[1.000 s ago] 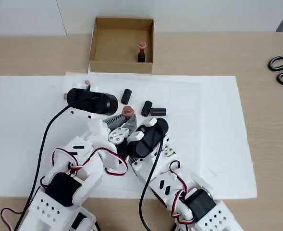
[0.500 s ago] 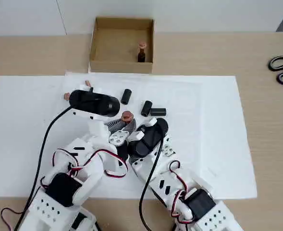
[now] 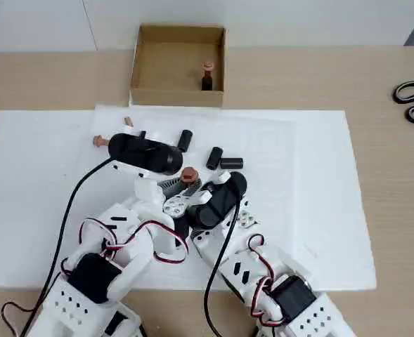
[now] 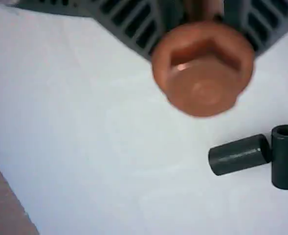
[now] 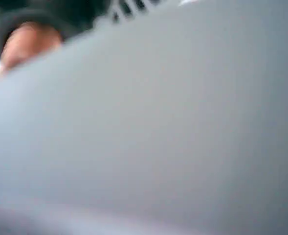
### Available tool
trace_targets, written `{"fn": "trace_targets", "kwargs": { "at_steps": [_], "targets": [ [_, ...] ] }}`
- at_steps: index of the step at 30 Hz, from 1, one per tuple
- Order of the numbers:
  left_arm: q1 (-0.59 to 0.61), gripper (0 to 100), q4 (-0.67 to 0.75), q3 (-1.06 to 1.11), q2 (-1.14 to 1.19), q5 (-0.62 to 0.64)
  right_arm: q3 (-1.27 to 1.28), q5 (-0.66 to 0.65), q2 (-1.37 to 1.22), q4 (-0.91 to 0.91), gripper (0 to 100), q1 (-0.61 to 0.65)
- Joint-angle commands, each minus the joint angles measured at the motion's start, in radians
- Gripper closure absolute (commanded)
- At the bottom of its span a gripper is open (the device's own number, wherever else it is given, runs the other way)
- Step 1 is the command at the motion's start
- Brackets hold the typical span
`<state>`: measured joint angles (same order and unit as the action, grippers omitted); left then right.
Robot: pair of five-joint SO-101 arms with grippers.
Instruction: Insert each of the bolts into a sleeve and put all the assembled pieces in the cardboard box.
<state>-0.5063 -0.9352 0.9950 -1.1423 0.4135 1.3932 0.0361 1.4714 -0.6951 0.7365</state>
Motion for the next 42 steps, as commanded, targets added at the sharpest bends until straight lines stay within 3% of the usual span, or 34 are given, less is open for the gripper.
{"fn": "trace_targets", "kwargs": {
  "at_steps": [1,24,32,42],
  "targets": [
    [-0.005,100,-0.017,0.012,-0.002,-0.015,-0.023,0.006,0.016,0.027,99.5,-0.010],
    [-0.031,99,-0.124,0.004,-0.003,-0.060,-0.020,0.006,0.016,0.027,99.5,-0.010],
    [-0.025,79,-0.192,-0.044,-0.003,-0.055,-0.020,0.006,0.016,0.027,99.5,-0.010],
    [0.005,77,-0.247,-0.082,-0.003,-0.055,-0.020,0.005,0.016,0.025,99.5,-0.012]
  ]
}}
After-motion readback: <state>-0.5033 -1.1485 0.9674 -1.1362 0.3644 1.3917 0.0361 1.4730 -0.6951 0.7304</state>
